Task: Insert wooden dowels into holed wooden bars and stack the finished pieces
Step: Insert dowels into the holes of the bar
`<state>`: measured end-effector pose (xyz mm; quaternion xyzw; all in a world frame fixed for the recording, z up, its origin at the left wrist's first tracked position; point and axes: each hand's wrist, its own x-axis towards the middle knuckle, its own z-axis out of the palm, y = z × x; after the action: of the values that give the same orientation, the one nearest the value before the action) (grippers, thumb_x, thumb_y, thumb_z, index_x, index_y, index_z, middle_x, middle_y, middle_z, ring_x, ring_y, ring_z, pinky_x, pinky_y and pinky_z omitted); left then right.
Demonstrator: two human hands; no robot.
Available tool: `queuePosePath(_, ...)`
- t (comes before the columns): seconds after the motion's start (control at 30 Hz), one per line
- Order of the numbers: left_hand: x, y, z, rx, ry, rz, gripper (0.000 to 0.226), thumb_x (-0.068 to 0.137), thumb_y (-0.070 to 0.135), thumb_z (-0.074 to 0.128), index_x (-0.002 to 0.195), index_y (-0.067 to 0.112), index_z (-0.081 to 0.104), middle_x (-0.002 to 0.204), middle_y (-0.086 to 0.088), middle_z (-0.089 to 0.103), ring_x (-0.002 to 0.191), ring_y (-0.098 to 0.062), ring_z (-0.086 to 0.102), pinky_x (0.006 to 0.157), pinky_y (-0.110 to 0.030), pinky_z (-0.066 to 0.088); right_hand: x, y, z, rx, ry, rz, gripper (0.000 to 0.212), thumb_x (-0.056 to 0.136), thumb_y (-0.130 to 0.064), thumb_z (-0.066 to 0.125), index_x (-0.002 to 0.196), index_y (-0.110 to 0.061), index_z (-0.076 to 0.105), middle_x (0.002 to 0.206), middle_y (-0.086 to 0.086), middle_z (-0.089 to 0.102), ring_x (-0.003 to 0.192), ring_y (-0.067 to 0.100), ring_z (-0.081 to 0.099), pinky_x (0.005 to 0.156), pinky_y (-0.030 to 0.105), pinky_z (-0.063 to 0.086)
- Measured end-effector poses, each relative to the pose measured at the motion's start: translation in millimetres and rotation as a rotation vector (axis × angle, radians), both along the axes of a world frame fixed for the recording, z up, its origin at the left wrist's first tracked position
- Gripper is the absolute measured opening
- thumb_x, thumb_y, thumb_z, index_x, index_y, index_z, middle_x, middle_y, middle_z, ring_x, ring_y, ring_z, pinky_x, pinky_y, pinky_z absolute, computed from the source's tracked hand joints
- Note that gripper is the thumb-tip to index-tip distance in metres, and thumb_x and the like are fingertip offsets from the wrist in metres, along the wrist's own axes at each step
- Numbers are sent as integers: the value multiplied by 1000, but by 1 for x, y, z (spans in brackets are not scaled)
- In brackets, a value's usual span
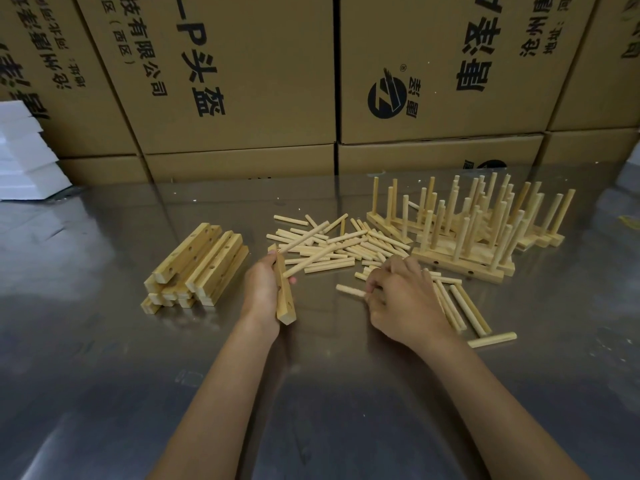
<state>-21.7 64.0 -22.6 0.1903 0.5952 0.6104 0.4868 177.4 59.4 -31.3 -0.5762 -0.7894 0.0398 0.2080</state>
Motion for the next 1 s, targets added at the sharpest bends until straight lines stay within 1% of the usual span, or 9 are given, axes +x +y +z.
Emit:
queuePosePath(0.1, -5, 0, -2, 6, -36, 0, 33, 102, 37, 48, 116, 15, 68, 57, 2, 58, 57, -11, 53, 55, -29, 42, -2, -5, 11, -156, 335, 120, 14, 94, -16, 56, 88, -29, 56, 84, -11, 62, 86, 7, 55, 74, 31, 41)
queuePosePath(0.2, -8, 0, -2, 21, -72, 0, 32, 102, 37, 46, 107, 15, 70, 48, 5, 56, 55, -11, 50, 57, -29, 41, -7, -17, 28, -333, 620, 351, 25, 96, -7, 54, 95, -30, 65, 77, -9, 68, 71, 2, 55, 67, 22, 42)
queuePosePath(0.3, -8, 1, -4, 29, -69, 3, 33, 102, 36, 46, 100, 15, 71, 47, 5, 56, 58, -13, 48, 61, -30, 39, -20, -28, 29, -363, 636, 442, 32, 99, -9, 51, 103, -33, 72, 70, -12, 61, 62, 8, 48, 55, 21, 37)
queuePosePath(0.37, -7, 1, -4, 36, -61, 3, 32, 102, 35, 46, 96, 16, 71, 46, 5, 56, 59, -13, 48, 61, -30, 39, -28, -33, 26, -324, 654, 448, 29, 98, -9, 52, 105, -27, 74, 72, -7, 62, 56, 3, 41, 51, 16, 32)
queuePosePath(0.47, -4, 1, -3, 38, -59, -7, 32, 102, 35, 47, 102, 14, 71, 56, 3, 58, 59, -13, 50, 60, -29, 41, -33, -35, 24, -101, 506, 430, 24, 95, -11, 59, 107, -24, 75, 91, -8, 66, 79, -3, 47, 69, 11, 34)
queuePosePath(0.53, -1, 0, -2, 38, -64, -20, 32, 102, 35, 48, 109, 11, 69, 65, 0, 57, 57, -13, 51, 58, -28, 42, -33, -34, 23, 0, 421, 443, 19, 93, -17, 64, 107, -26, 74, 88, -10, 60, 88, 1, 45, 75, 15, 34)
queuePosePath(0.73, 11, -3, 3, 25, -58, -60, 34, 103, 38, 48, 102, 13, 71, 63, -5, 57, 55, -20, 53, 54, -30, 44, -39, -32, 15, 191, 319, 502, 13, 91, -23, 65, 101, -25, 73, 76, -23, 40, 83, -1, 35, 70, 15, 31)
queuePosePath(0.87, 12, -3, 4, 55, -2, 18, 32, 103, 37, 48, 104, 13, 68, 65, -4, 56, 59, -20, 52, 60, -30, 43, -41, -31, 12, 209, 312, 466, 10, 92, -27, 62, 93, -28, 72, 70, -17, 42, 78, 6, 35, 63, 24, 33)
queuePosePath(1.0, 14, -4, 7, 107, -33, 45, 30, 104, 36, 46, 97, 16, 67, 62, 1, 61, 53, -15, 59, 51, -23, 47, -42, -31, 12, 230, 321, 433, 9, 91, -31, 63, 95, -30, 71, 85, -16, 56, 87, 7, 39, 76, 31, 38)
